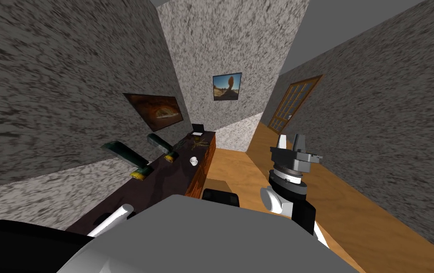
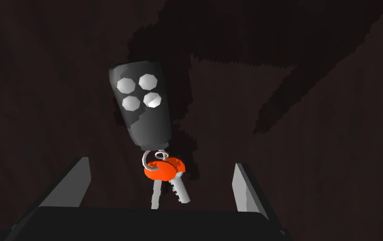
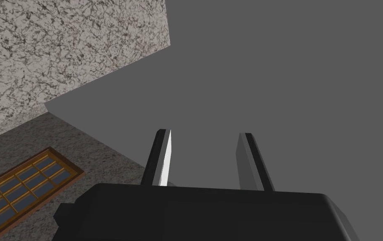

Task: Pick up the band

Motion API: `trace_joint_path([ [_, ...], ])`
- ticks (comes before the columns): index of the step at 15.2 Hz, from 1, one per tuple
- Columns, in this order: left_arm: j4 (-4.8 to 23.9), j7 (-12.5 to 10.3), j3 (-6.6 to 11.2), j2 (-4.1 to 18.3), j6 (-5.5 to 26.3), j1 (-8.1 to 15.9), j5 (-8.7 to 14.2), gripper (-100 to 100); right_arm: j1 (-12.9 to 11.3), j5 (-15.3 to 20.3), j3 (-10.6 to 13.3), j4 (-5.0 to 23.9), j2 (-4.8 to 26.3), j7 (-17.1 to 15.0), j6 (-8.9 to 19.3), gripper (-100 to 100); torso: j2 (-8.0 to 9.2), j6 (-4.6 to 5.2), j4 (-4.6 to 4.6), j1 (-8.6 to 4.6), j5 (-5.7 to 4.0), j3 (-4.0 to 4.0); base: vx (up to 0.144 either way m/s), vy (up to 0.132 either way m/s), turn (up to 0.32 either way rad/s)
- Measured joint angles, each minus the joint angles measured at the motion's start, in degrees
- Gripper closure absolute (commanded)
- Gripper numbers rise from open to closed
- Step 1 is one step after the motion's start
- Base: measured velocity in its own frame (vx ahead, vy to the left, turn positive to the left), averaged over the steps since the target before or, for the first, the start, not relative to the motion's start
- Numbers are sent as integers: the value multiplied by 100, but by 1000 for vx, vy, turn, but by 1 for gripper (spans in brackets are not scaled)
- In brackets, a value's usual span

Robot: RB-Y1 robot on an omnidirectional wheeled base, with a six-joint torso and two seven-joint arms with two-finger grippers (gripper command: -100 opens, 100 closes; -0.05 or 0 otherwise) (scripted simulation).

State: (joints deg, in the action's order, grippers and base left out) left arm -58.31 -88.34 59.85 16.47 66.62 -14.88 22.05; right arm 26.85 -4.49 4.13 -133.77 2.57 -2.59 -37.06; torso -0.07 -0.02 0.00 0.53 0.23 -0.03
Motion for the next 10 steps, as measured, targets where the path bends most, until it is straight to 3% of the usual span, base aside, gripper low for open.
trace_joint_path([
  [3, 304, 22, 16, 12, -250, 47, -7, -100, 0, 0, 0, 0, 0, 0, 0, 0, -2, 1, -1, 6, 2, -1, -10, 34, -63],
  [4, 327, 29, 19, 12, -281, 47, -6, 100, 0, 0, 0, 0, 0, 0, 0, 0, -3, 0, -1, 3, 1, -2, 5, -2, 78],
  [10, -159, -4, -12, 29, 144, -10, 13, 100, 1, 0, 0, 0, -1, 0, 0, 0, -18, 1, -6, -31, -11, -11, 14, -31, 74],
])
